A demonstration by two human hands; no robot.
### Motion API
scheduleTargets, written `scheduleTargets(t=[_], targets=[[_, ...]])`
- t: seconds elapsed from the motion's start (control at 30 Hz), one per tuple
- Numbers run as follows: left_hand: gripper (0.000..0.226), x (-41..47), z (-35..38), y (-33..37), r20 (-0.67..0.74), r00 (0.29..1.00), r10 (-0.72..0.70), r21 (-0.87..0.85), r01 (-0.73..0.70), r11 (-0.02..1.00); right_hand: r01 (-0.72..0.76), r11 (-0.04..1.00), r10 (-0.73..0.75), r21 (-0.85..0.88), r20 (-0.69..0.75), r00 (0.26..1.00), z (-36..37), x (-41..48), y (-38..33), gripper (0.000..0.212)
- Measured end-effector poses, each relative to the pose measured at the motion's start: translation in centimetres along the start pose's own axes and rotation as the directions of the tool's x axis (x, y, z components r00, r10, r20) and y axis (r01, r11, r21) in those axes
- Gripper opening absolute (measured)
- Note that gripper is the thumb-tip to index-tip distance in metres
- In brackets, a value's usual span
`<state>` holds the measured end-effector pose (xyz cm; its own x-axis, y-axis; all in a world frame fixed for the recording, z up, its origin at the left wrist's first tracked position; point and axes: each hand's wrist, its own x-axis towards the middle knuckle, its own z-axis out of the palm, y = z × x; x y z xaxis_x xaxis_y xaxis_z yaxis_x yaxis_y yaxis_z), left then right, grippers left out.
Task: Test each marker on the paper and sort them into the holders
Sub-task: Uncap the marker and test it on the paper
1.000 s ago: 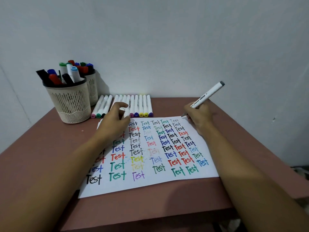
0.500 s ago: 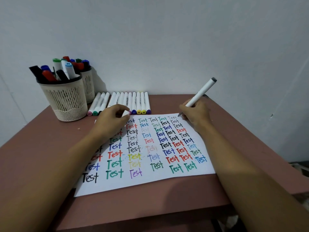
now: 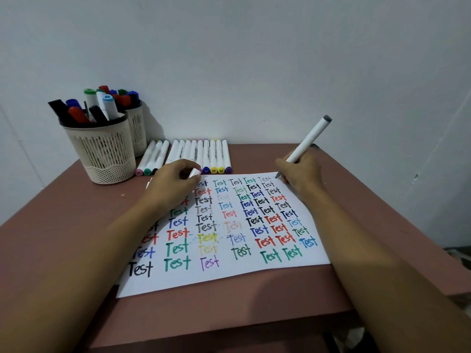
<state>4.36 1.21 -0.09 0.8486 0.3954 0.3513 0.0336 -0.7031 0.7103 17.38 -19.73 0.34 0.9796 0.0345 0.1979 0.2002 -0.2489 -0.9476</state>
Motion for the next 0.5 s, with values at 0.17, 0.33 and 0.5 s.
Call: scheduleTargets(t=[0.17,0.33,0.5], targets=[[0.019,-0.07,-0.02,-0.03,-0.002,1.0,0.0,0.006,0.0,1.0,0.007,1.0,-0.007,0.004,-0.025,1.0,-0.18,-0.16,-0.07,0.017],[0.019,0.01,0.03,-0.02,-0.003,1.0,0.006,0.014,-0.006,1.0,0.006,1.0,-0.005,0.008,-0.074,0.997,-0.32,-0.2,-0.12,0.016],[0.019,-0.11,0.0,0.0,0.007,1.0,0.013,0.005,-0.013,1.0,0.014,0.999,-0.018,-0.051,-0.063,0.998,-0.23,-0.48,-0.31,0.018]])
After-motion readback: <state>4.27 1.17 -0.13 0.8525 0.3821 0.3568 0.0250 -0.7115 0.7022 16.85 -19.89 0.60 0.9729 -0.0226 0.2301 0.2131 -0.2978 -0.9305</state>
